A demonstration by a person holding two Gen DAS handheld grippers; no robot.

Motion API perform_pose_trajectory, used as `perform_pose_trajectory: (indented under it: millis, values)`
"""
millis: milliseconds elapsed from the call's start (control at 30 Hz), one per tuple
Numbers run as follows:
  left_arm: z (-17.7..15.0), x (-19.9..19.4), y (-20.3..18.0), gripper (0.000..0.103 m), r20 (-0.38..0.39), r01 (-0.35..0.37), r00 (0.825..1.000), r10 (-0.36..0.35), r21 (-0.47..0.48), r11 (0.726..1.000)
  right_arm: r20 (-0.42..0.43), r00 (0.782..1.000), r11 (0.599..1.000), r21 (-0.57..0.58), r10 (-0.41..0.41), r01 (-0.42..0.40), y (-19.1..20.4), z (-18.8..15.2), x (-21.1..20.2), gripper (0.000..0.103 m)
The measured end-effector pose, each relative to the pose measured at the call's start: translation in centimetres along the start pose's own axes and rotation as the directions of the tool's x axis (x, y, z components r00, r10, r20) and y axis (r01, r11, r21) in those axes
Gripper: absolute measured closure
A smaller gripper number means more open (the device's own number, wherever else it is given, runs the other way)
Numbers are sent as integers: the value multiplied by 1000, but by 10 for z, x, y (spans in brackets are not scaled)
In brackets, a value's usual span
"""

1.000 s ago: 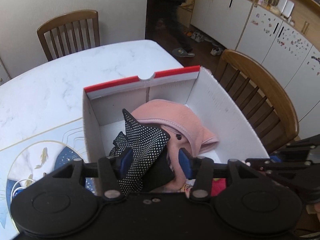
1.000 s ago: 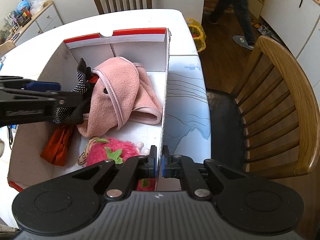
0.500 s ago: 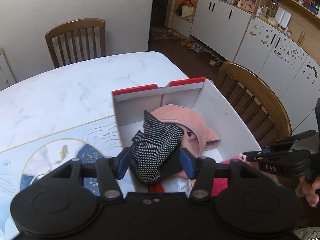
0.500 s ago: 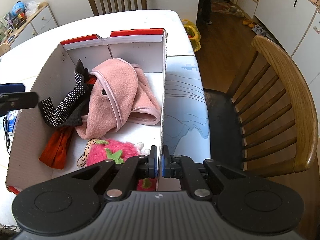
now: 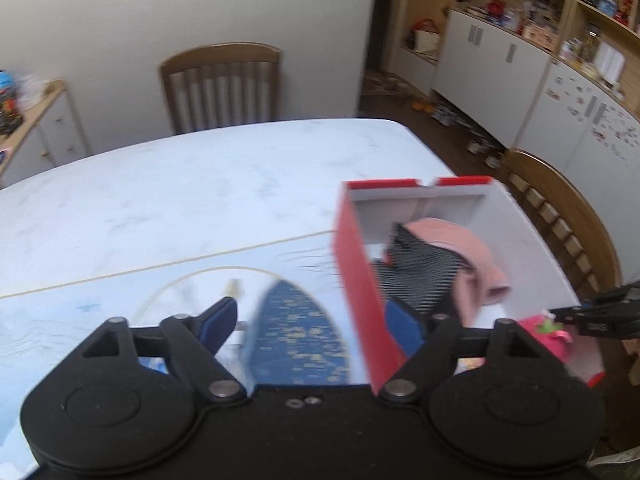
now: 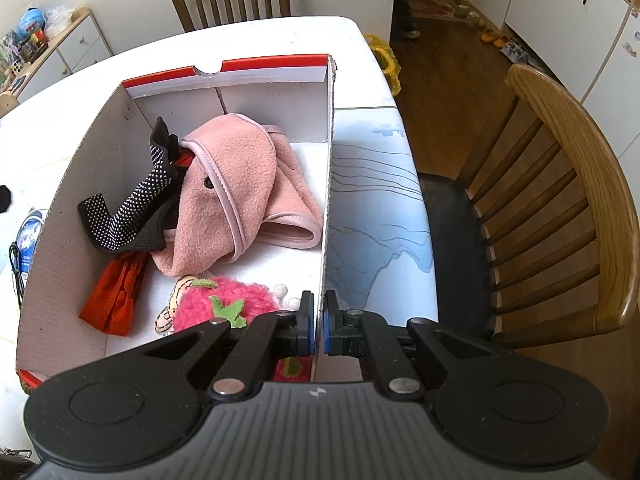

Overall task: Organize objects
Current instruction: 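Release the black glove in the box and withdraw the left gripper, then lower the left gripper to the table and grasp the black cable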

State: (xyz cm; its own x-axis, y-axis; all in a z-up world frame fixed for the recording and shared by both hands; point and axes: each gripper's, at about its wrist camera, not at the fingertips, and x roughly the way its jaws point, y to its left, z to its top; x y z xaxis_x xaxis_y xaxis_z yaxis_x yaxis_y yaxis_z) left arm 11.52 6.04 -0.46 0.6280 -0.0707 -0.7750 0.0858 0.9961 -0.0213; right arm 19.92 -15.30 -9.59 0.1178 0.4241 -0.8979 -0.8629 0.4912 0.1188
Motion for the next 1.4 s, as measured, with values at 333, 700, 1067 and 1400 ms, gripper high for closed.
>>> perform_pose_trajectory:
  millis: [333, 700, 1067, 1400]
  values:
    - [-1, -6, 69, 1, 3, -95, 995, 96, -103, 990, -12, 1000, 1000, 6, -5, 6, -1, 0, 2, 99]
    - [-39, 18, 94, 1, -84, -121, 990, 110, -136, 983, -31, 999, 1000, 0, -24, 24, 3, 1, 5, 99]
    - [-74, 35, 88, 16, -120, -172, 980, 159, -105, 980, -35, 999, 1000, -6, -27, 27, 2, 2, 6, 99]
    - [-76, 45, 81, 44, -133, -172, 978, 161, -76, 982, -36, 999, 1000, -19, -26, 25, 3, 2, 5, 99]
